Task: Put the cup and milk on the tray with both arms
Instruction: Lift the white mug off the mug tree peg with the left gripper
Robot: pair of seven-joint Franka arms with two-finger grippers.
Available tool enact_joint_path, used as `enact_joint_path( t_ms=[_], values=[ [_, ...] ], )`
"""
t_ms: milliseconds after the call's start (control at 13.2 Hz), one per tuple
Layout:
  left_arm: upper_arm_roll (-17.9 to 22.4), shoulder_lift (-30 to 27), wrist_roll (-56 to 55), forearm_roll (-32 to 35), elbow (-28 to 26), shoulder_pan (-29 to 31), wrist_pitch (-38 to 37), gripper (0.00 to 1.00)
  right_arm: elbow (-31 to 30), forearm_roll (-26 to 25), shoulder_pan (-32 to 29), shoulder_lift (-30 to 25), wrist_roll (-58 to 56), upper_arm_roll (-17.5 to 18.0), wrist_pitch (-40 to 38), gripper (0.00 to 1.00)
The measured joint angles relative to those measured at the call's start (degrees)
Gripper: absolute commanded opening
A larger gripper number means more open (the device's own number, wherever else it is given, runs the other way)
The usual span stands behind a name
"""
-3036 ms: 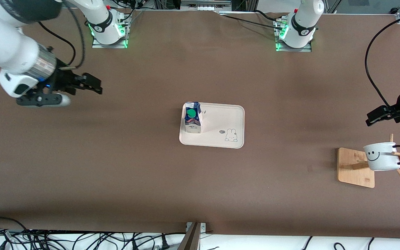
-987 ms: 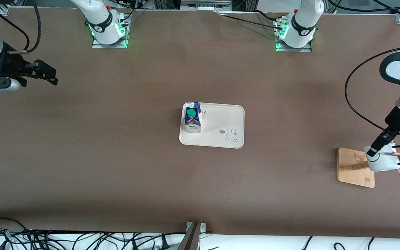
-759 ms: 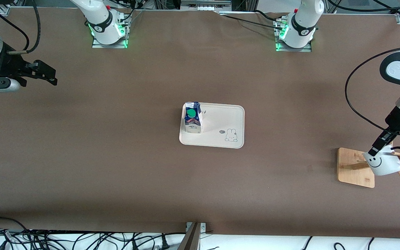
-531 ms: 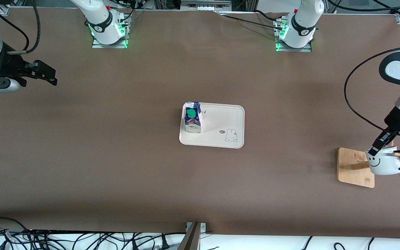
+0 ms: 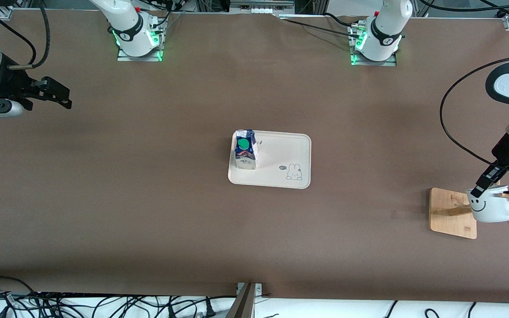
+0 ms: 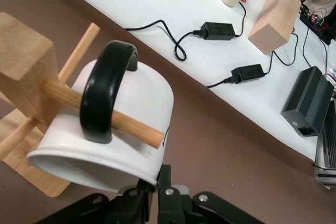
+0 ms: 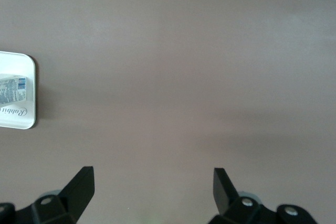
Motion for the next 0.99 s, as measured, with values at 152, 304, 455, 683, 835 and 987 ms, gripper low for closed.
enact_joint_path(
  t_ms=[152,304,455,683,835,987],
  values=[
    [-0.68,-1.71,-0.2,0.0,0.24,-0.1,-6.23,0.0,0.0,0.0,-0.01,0.01,0.0,0.0,0.0,1.0],
    [-1.56,-3.46,-0.69,0.0,0.38,-0.08,-10.97,0.0,0.0,0.0,-0.01,0.01,0.0,-0.01,0.0,1.0],
    [-3.77,-4.92,-0.75,0.53,0.41,-0.15,-12.27,0.0,0.01,0.0,-0.02,0.05,0.0,-0.01,0.0,1.0],
    [-7.01,-6.29,-0.84,8.32,0.71,-0.28,-14.09,0.0,0.01,0.0,-0.04,0.21,0.0,-0.03,0.0,1.0],
    [-9.06,-6.54,-0.95,14.97,3.29,-0.34,-19.2,0.0,0.02,0.0,-0.05,0.25,0.0,-0.06,0.0,1.0],
    [-11.31,-6.35,-1.05,18.77,7.07,-0.4,-26.8,0.0,0.03,0.0,-0.06,0.26,0.02,-0.32,0.0,1.0]
  ],
)
